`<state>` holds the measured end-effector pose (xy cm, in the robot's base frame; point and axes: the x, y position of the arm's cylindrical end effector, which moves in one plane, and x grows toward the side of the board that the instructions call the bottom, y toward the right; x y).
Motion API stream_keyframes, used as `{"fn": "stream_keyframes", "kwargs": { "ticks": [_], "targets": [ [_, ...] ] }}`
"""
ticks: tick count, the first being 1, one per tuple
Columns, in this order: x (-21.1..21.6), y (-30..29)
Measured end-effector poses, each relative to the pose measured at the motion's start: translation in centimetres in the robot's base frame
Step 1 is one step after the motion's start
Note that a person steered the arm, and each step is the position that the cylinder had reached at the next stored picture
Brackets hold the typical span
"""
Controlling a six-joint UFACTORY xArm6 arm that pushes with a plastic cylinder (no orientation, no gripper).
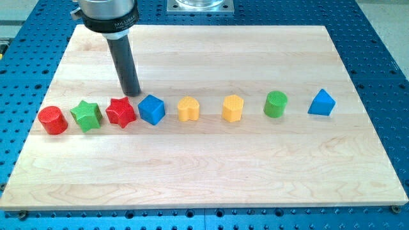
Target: Point your arm at the center right side of the board
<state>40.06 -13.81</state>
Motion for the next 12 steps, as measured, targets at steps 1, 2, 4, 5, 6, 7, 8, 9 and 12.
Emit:
{"fn": "stream_keyframes", "kwargs": {
  "ticks": [1, 2, 4, 5, 6, 7, 8, 9, 12],
  "targets": [
    [0.0, 0.0],
    [0.0, 0.1],
    [-0.9, 4.1],
    [-0.9, 4.3],
    [-0.6, 4.3],
    [-0.5, 4.9],
    [-2.0, 10.3],
    [-2.1, 14.6],
    [-2.1, 14.8]
  ]
}}
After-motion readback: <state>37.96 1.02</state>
